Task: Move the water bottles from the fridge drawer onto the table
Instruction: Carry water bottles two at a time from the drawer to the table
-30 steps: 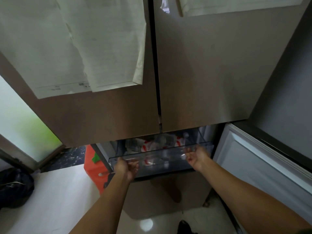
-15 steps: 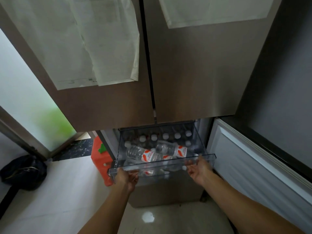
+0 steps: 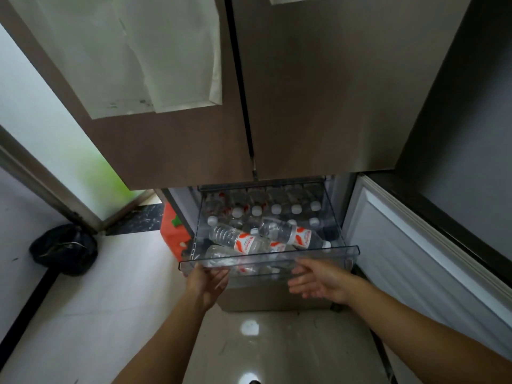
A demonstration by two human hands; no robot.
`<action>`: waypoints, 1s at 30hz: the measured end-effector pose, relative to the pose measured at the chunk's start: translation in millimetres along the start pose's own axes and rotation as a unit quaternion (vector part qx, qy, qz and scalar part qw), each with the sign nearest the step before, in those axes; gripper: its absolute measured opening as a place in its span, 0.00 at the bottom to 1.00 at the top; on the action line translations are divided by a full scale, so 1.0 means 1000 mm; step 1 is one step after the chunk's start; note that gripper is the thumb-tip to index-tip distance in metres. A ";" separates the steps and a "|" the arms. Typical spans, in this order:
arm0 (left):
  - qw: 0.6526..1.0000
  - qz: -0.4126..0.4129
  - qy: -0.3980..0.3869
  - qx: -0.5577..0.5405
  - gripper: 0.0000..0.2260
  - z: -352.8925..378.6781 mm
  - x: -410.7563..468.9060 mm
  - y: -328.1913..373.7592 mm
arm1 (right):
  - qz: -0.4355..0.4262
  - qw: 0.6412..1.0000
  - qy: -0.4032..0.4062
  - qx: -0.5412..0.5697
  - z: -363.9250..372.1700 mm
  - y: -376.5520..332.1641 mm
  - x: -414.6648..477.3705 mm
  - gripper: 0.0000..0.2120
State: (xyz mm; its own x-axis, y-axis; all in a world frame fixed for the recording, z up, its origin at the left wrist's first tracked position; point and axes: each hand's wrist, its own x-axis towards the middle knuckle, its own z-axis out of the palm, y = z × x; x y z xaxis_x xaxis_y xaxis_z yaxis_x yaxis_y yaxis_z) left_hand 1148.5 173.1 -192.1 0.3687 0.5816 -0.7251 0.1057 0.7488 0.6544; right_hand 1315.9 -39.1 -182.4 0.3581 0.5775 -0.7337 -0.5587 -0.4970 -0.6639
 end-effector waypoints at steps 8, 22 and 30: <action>0.943 0.048 0.035 0.327 0.21 -0.041 0.008 0.021 | -0.212 0.889 0.167 -0.369 0.058 -0.078 0.050 0.14; 0.832 0.100 -0.077 0.541 0.24 -0.072 0.030 0.056 | -0.082 0.967 0.151 -0.187 0.060 -0.091 0.119 0.24; 0.803 0.126 -0.184 0.552 0.13 -0.033 0.019 0.103 | -0.314 0.855 0.312 -0.270 0.042 -0.122 0.044 0.06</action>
State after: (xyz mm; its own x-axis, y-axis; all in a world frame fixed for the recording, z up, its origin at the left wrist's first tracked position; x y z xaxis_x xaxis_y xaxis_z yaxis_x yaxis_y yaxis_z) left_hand 1135.5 272.1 -145.7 0.7331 0.3850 -0.5607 0.6653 -0.2346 0.7088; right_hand 1368.2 73.9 -127.9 0.8843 0.4660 -0.0296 0.2575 -0.5395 -0.8017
